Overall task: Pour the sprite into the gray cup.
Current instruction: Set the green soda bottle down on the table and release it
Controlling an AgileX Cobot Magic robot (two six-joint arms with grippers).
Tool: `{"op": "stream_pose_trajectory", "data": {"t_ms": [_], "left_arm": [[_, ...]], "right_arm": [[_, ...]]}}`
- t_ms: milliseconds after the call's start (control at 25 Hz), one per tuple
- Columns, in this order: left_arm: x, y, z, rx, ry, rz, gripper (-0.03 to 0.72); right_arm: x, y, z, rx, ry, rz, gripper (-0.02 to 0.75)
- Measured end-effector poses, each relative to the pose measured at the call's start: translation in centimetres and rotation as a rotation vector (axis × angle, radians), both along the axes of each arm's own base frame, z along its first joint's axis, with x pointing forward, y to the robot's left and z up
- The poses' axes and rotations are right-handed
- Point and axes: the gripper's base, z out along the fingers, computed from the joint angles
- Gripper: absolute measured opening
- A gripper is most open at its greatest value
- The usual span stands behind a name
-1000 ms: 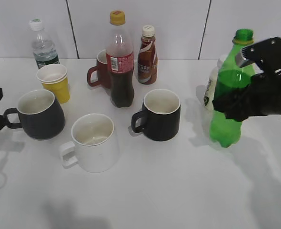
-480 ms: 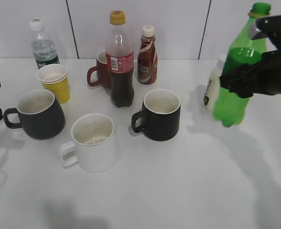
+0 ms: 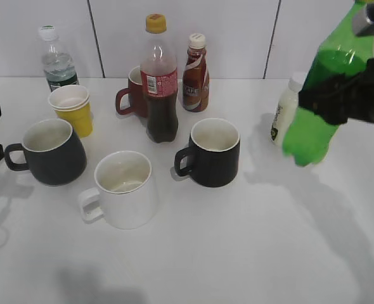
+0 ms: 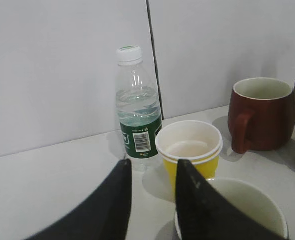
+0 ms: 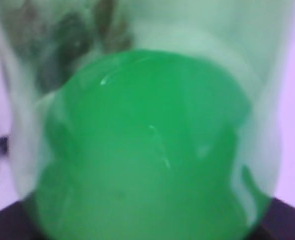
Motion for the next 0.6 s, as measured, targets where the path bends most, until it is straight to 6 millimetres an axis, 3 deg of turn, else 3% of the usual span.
{"op": "stream_pose_trajectory", "data": {"t_ms": [120,280,400,600], "left_arm": [[0.0,0.0,0.0,-0.001,0.000,-0.001,0.238],[0.0,0.0,0.0,-0.001,-0.001,-0.001,0.238],[0.0,0.0,0.0,-0.001,-0.003,-0.001,0.238],[0.0,0.0,0.0,-0.001,-0.004,-0.003,0.238]], "right_arm": [[-0.8,0.7,-0.6,-0.019,0.089,0.112,0.428],[-1.6,-0.2,-1.3,-0.140,0.269,0.061,0.428],[-0.6,-1.1,-0.6,-0.184,0.180,-0.032,0.428],[0.1,-0.8,-0.4,-0.040,-0.037,-0.095,0.428]]}}
